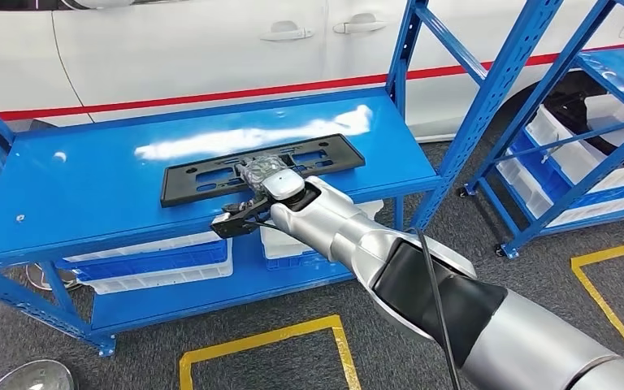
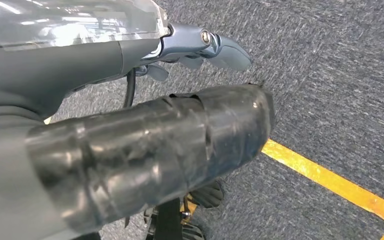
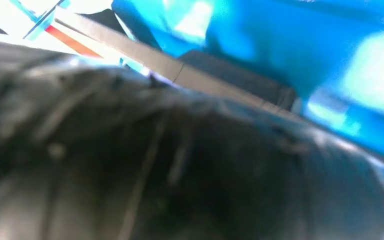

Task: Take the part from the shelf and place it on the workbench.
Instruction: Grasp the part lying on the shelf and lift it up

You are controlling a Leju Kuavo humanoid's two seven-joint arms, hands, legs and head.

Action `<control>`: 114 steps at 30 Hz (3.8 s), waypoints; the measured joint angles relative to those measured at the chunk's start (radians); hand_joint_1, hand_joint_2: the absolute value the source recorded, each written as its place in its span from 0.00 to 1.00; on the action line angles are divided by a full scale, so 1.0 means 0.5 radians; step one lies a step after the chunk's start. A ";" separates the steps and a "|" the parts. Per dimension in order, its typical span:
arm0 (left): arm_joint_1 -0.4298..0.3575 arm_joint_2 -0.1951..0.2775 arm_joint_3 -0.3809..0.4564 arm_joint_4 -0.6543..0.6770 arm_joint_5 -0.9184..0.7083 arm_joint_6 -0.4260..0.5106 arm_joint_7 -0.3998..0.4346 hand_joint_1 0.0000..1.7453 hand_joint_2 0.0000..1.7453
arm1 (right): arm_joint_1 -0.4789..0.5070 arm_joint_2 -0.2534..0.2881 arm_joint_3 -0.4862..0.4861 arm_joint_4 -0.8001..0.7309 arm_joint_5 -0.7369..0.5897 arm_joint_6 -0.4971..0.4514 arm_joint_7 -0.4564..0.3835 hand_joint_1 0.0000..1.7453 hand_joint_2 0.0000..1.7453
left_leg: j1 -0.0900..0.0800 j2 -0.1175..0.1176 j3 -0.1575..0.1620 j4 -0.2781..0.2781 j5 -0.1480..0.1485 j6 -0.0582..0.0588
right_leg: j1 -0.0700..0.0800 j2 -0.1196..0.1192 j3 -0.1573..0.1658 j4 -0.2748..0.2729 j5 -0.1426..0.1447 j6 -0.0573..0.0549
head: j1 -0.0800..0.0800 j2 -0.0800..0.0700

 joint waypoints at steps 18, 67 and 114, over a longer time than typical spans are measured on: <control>0.004 0.007 0.002 0.000 -0.035 0.001 0.021 0.00 0.00 | 0.006 0.010 0.015 0.000 -0.046 0.000 -0.001 0.00 0.00 | -0.011 0.001 -0.025 0.024 0.000 -0.027 | 0.013 -0.003 0.038 -0.031 -0.027 -0.023 | 0.001 0.000; 0.003 -0.009 0.050 -0.001 -0.079 -0.037 0.021 0.00 0.00 | 0.000 -0.017 0.047 0.017 -0.088 -0.009 -0.013 0.00 0.00 | -0.007 0.007 -0.015 0.044 -0.048 -0.034 | 0.013 -0.012 0.061 -0.116 0.020 -0.071 | 0.007 0.000; 0.008 0.000 0.063 -0.001 -0.119 -0.074 -0.002 0.00 0.00 | 0.039 -0.035 0.049 0.016 -0.161 -0.021 -0.053 0.00 0.00 | 0.005 0.005 -0.014 0.022 -0.004 0.000 | -0.009 -0.009 -0.001 0.142 -0.172 0.023 | 0.007 0.000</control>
